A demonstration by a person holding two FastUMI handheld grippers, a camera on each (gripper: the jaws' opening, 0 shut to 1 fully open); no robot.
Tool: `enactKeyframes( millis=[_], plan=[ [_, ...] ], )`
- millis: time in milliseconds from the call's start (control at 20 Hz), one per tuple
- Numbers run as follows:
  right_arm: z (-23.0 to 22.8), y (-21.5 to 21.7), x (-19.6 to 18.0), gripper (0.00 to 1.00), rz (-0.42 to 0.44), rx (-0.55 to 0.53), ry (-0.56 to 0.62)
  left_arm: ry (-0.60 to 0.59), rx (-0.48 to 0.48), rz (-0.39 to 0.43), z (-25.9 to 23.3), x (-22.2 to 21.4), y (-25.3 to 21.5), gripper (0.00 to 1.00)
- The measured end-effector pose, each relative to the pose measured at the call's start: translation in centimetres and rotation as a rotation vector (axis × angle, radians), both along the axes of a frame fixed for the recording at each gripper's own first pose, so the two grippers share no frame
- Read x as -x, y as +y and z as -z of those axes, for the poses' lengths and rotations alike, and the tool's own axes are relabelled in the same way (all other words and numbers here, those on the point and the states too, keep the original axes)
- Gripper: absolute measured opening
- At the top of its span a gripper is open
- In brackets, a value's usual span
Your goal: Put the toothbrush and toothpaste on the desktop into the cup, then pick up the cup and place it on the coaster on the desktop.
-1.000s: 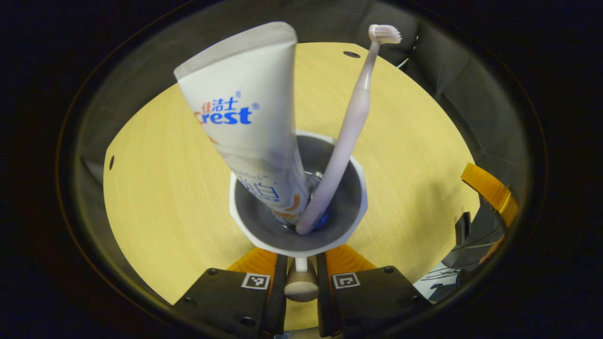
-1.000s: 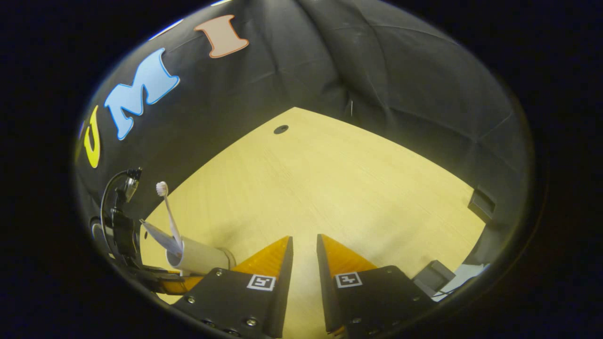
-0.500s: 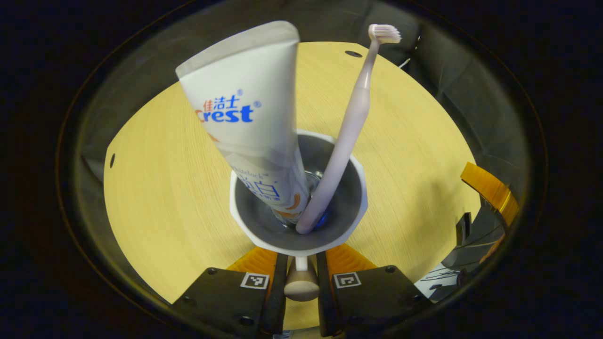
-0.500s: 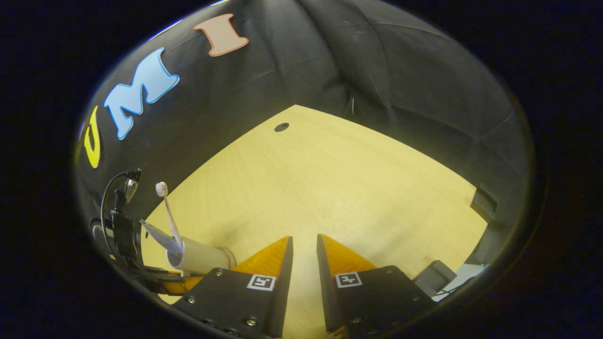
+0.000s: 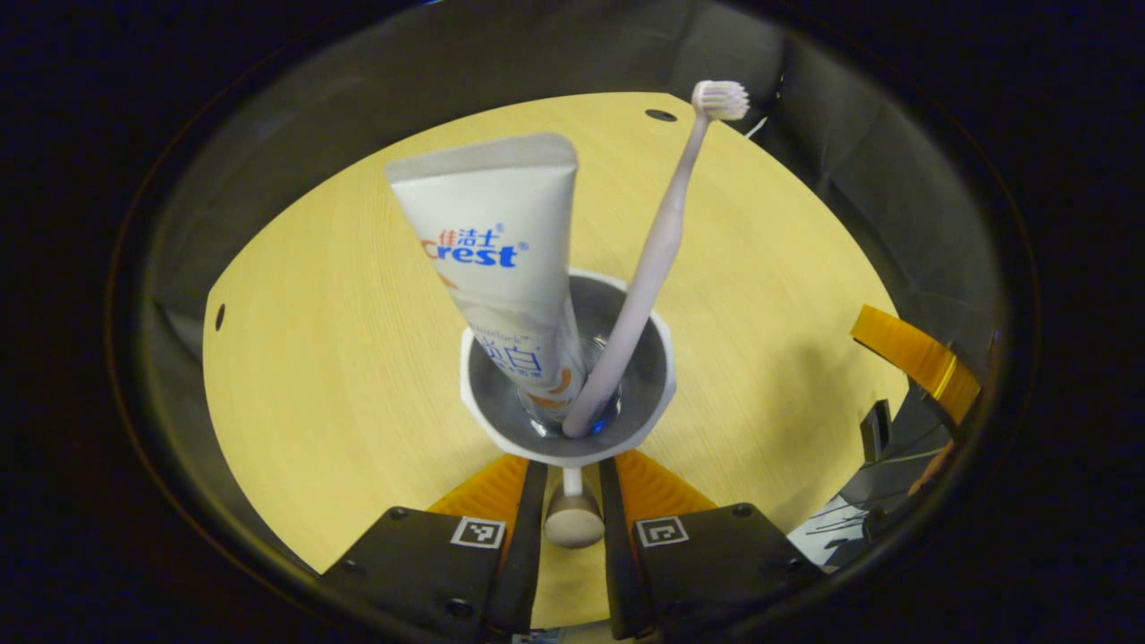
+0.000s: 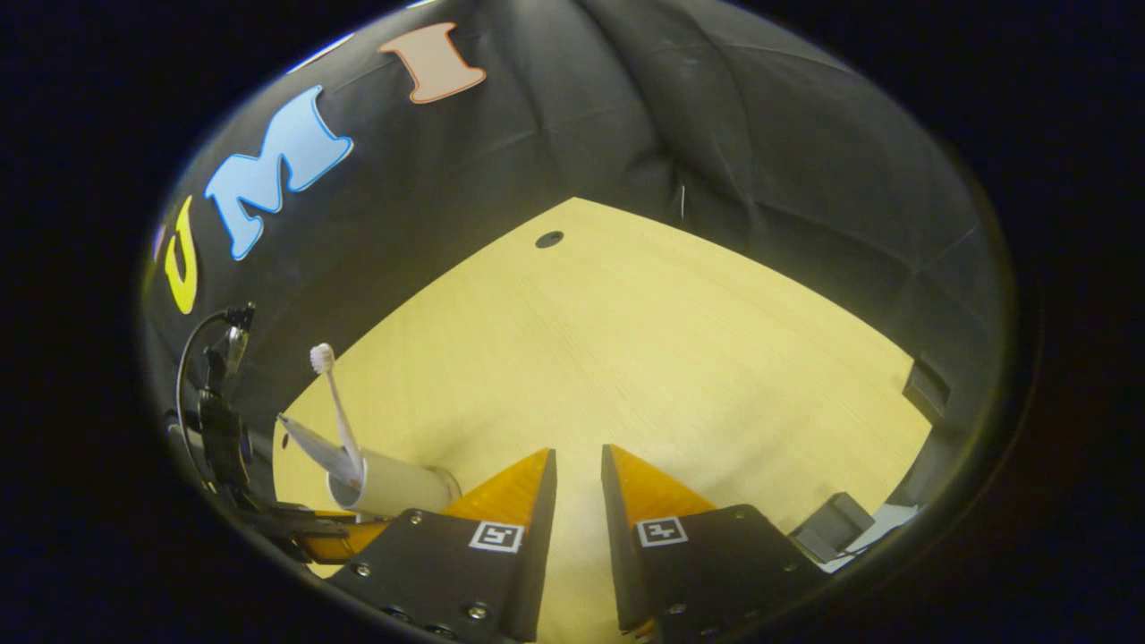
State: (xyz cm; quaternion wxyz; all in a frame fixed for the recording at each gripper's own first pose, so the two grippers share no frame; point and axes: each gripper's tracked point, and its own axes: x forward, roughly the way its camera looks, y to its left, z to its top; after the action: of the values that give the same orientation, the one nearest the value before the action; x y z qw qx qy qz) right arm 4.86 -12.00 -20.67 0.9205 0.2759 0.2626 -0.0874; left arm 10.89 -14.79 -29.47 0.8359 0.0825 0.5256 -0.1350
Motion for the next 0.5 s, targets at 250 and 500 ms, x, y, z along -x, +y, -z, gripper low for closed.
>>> enactKeyframes(
  millis=[250, 500],
  plan=[
    [-1.6, 1.7, 0.0, 0.32, -0.052, 0.06, -0.032, -0.083, 0.007, 0.026, -2.1, 0.0, -0.6, 0.37],
    [-4.6, 4.4, 0.1, 0.32, -0.126, 0.134, -0.096, -0.206, 0.046, 0.019, -5.7, -0.5, -1.3, 0.37]
  ],
)
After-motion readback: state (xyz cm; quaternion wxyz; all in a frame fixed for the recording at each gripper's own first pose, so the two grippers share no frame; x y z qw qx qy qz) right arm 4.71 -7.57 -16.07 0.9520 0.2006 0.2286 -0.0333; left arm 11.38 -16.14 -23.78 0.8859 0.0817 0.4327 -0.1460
